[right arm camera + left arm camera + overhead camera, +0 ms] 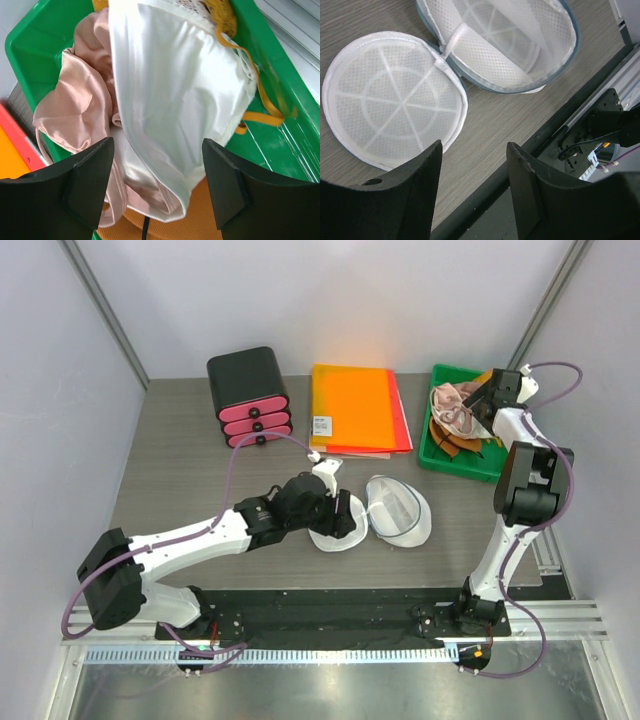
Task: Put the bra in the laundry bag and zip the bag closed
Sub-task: Pick up the bra from the bin.
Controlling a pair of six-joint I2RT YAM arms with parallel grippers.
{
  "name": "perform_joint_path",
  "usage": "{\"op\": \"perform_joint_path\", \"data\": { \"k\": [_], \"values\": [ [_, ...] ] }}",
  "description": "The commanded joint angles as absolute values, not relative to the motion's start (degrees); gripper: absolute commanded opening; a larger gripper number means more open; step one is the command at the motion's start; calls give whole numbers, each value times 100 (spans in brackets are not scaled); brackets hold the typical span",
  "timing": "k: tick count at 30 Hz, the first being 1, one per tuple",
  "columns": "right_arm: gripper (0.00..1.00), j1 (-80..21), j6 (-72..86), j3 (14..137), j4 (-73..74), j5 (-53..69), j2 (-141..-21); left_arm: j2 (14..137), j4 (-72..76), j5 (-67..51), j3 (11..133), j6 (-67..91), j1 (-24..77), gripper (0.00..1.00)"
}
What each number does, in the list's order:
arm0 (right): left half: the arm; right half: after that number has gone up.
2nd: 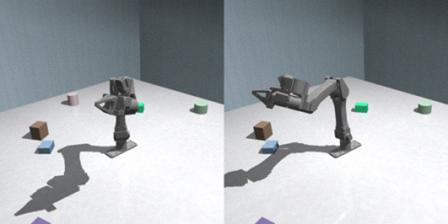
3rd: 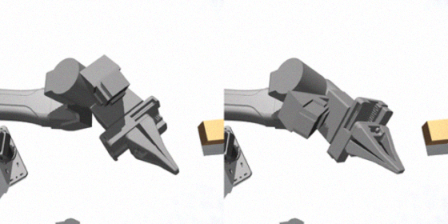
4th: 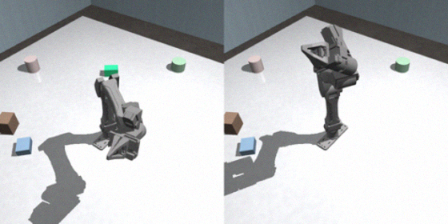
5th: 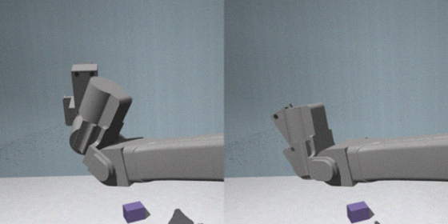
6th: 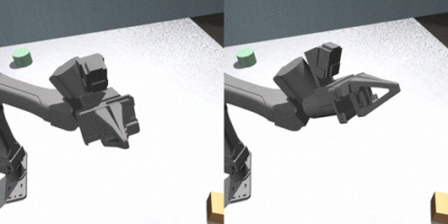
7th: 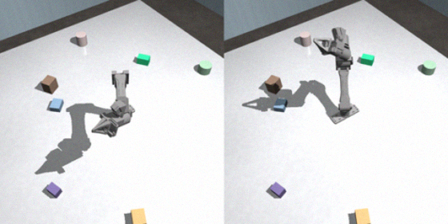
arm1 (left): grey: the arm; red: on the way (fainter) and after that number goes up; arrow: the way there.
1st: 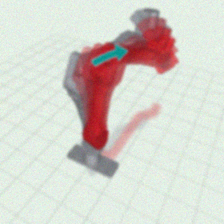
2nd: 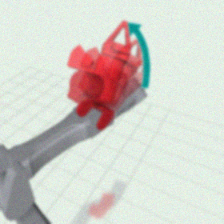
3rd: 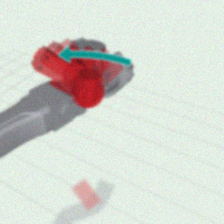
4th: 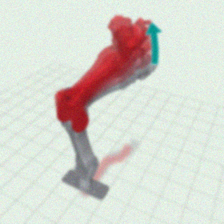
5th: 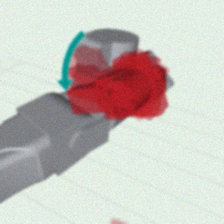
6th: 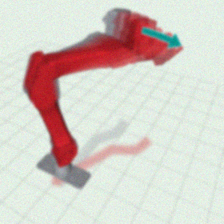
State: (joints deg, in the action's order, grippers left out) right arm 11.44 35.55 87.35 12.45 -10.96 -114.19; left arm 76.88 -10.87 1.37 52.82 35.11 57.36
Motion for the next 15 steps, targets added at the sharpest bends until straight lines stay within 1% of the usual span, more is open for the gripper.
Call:
{"op": "perform_joint_path", "data": {
  "k": [1,2,4,5,9,10,11,13,14,15],
  "values": [
    [75,1099,3121,9420,765,-1344,-11697,7515,-721,-132,5247,3454,5757,55],
    [74,1099,3094,9509,791,-1432,-11811,7515,-721,-158,5247,3445,5757,55],
    [55,1099,2980,9711,800,-1494,-12032,7506,-712,-184,5247,3463,5766,54],
    [43,1099,2971,9747,869,-1555,-12050,7497,-721,-185,5247,3454,5766,54],
    [32,1090,2997,9879,1151,-2073,-12024,7453,-791,-114,5247,3445,5766,54],
    [27,1099,2980,9949,1195,-2074,-12032,7453,-782,-114,5264,3445,5766,54],
    [15,1090,2910,10010,1308,-2066,-12041,7471,-782,-123,5291,3454,5766,54],
    [5,1099,2848,10220,1449,-2083,-12050,7497,-782,-210,5335,3524,5783,53],
    [1,1099,2813,10300,1607,-2083,-12024,7506,-747,-254,5344,3542,5809,53],
    [1,1081,2786,10388,1713,-2092,-11989,7523,-721,-264,5379,3559,5862,52]
  ]
}}
